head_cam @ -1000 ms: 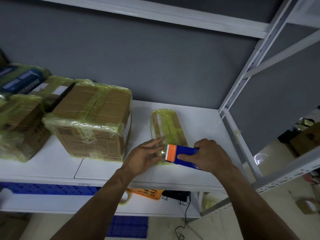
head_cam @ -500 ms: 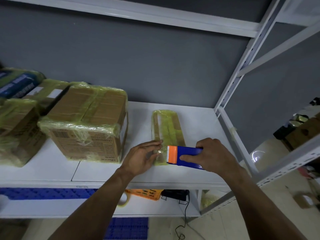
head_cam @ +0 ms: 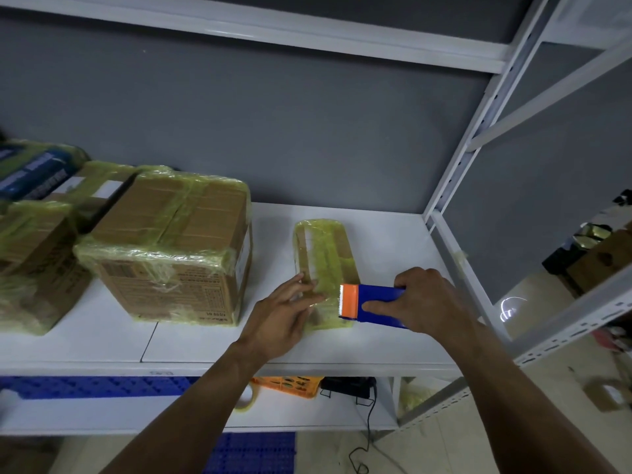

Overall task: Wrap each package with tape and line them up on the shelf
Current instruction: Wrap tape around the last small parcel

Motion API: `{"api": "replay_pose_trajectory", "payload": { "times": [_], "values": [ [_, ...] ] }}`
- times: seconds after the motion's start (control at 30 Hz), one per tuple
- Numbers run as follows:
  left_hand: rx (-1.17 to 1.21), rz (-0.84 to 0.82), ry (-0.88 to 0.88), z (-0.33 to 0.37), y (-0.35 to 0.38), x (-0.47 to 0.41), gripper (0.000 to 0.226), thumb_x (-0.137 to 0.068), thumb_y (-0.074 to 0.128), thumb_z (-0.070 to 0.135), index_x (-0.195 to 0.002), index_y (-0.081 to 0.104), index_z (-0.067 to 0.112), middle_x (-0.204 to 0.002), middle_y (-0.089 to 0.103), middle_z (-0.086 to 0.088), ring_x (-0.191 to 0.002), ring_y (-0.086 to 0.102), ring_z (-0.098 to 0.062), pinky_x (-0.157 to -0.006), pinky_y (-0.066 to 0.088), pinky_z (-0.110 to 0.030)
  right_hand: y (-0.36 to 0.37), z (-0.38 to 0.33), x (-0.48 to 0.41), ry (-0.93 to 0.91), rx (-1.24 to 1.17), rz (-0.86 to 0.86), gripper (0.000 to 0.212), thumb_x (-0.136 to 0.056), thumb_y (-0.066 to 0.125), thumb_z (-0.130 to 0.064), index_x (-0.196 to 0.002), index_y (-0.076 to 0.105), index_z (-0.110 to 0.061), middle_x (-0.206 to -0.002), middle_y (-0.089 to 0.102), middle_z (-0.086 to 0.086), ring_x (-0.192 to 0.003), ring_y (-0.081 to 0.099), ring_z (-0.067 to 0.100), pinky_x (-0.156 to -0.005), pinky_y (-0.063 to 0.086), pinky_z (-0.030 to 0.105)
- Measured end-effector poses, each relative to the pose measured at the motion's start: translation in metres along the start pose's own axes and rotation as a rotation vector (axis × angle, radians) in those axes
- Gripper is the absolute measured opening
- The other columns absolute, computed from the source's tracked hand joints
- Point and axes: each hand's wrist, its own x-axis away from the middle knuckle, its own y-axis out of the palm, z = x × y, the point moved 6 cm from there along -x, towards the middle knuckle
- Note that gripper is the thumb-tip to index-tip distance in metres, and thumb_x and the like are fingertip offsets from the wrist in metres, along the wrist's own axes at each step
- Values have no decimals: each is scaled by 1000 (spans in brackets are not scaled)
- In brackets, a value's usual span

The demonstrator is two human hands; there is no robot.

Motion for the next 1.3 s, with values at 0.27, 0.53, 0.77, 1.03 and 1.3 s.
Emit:
{"api": "replay_pose_trajectory", "payload": {
  "times": [0.27,0.53,0.77,1.03,1.3],
  "values": [
    [-89,21,-45,11,2,-23,27,-89,71,49,-106,76,29,-126,68,17,-132,53,-8,-85,61,-36,6,2,-2,17,-20,-33,65,-69,74,-79,-100,55,-26,-85,57,-16,-81,62,10,-58,44,17],
    [-53,-92,-45,-5,6,-27,30,-101,56,44,-119,70,25,-132,66,9,-139,47,-8,-93,57,-39,7,6,15,25,-161,-42,59,-68,74,-80,-90,57,-28,-86,61,-17,-75,64,5,-58,44,14],
    [12,-83,-66,-6,3,-25,34,-101,48,50,-118,66,27,-137,63,8,-141,40,-2,-98,56,-39,3,11,24,42,-142,-63,60,-66,74,-80,-94,53,-32,-85,55,-20,-76,60,4,-60,43,14],
    [-9,-149,60,3,5,-17,65,-89,69,-4,-139,59,38,-136,60,7,-149,34,-16,-100,56,-39,2,11,19,60,-116,-45,60,-68,76,-78,-93,54,-28,-81,53,-18,-73,57,3,-57,42,15],
    [-150,-29,7,19,3,-23,33,-92,65,53,-123,68,43,-130,60,21,-137,47,-5,-87,60,-32,5,13,10,76,-69,-85,63,-66,76,-80,-92,58,-26,-80,58,-14,-72,60,5,-54,40,14]
  ]
}}
